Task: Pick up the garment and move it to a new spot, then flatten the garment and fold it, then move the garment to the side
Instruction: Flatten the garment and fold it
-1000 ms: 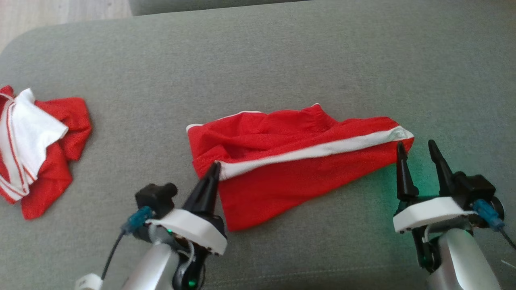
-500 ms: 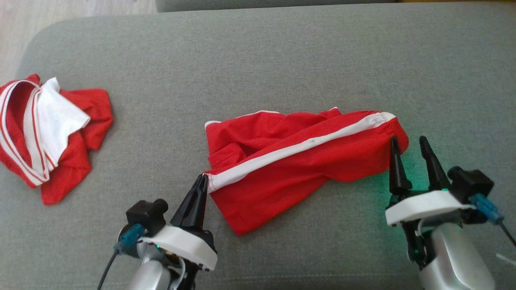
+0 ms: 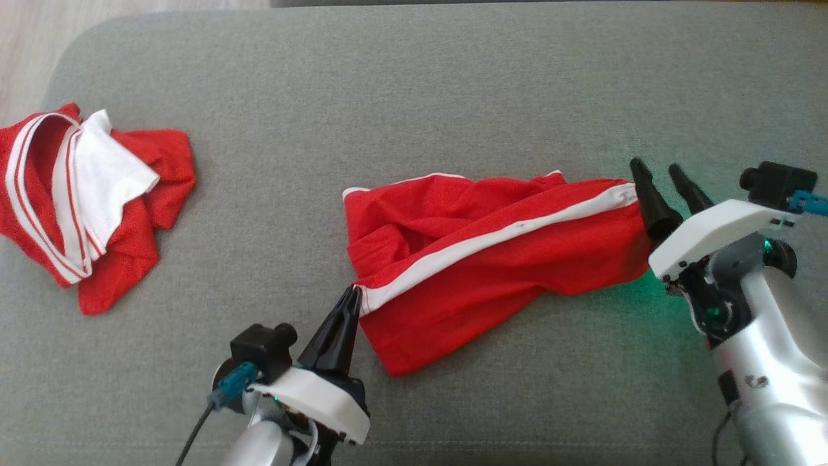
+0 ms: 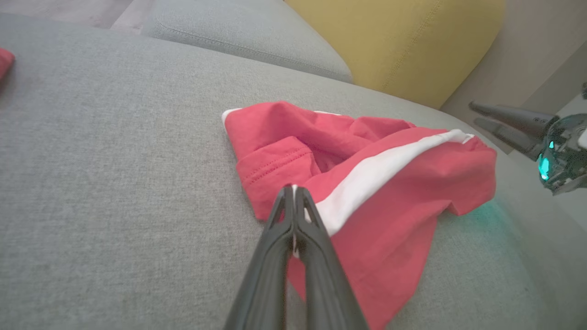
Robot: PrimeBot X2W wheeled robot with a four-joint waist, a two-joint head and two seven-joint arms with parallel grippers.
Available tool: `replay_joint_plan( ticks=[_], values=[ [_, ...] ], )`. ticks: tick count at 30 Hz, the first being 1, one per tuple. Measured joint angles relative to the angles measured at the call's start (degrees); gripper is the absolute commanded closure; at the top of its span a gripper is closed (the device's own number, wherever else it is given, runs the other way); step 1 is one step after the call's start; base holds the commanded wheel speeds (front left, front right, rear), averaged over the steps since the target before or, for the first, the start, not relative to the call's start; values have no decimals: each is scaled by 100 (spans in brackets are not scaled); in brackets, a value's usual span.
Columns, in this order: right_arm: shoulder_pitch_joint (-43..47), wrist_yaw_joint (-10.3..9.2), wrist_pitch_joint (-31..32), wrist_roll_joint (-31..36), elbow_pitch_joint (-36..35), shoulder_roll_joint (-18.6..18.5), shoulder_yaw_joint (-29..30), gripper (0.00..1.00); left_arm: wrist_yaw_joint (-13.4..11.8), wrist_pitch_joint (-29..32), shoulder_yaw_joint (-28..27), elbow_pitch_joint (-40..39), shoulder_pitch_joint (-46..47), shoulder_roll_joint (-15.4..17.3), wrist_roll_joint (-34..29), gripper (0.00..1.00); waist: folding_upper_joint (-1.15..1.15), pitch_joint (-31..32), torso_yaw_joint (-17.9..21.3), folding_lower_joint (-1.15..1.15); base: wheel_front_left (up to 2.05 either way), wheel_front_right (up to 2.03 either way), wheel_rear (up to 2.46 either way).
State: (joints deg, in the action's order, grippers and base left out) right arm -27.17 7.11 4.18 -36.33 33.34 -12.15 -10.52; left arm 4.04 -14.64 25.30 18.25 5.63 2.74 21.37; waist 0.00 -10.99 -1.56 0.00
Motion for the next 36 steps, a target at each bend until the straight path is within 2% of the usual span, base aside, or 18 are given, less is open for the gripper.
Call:
replay_joint_plan(
  ticks=[5, 12, 15, 17, 18, 21, 22, 23, 28, 36],
  values=[
    [-42, 0, 802, -621, 80, -275, -234, 0, -9, 0, 31, -4, 86, 0, 49, 100, 0, -45, -78, 0, 0, 0, 0],
    [-42, 0, 1158, -1080, 76, -486, -414, 0, -10, 0, 43, -4, 85, 0, 49, 100, 0, -85, -124, 0, 0, 0, 0],
    [-38, 0, 1206, -1225, 32, -494, -501, 10, -11, 0, 37, -4, 85, 0, 48, 100, 0, -96, -127, 0, 0, 0, 0],
    [-37, 0, 1207, -1304, -4, -510, -561, 32, -11, 0, 32, -4, 85, 0, 48, 100, 0, -99, -122, 0, 0, 0, 0],
    [-37, 0, 1206, -1332, -27, -519, -591, 53, -11, 0, 25, -4, 85, 0, 48, 100, 0, -98, -117, 0, 0, 0, 0],
    [-33, 0, 1189, -1402, -103, -550, -651, 81, -10, 0, 16, -4, 85, 0, 48, 100, 0, -94, -97, 0, 0, 0, 0],
    [-33, -1, 1170, -1411, -115, -571, -686, 96, -10, 0, 16, -3, 85, 0, 47, 100, 0, -93, -91, 0, 0, 0, 0],
    [-33, -1, 1147, -1413, -114, -594, -723, 100, -10, 0, 16, -2, 85, 0, 47, 100, 0, -91, -88, 0, 0, 0, 0],
    [-29, 0, 1133, -1461, -101, -661, -816, 100, -9, 0, 11, 22, 85, 0, 46, 100, 0, -63, -92, 0, 0, 0, 0],
    [-36, 0, 454, -1459, -318, -699, -998, 100, -9, 0, -318, -175, 151, 0, -42, 100, 0, 126, -34, 0, 0, 0, 0]
  ],
)
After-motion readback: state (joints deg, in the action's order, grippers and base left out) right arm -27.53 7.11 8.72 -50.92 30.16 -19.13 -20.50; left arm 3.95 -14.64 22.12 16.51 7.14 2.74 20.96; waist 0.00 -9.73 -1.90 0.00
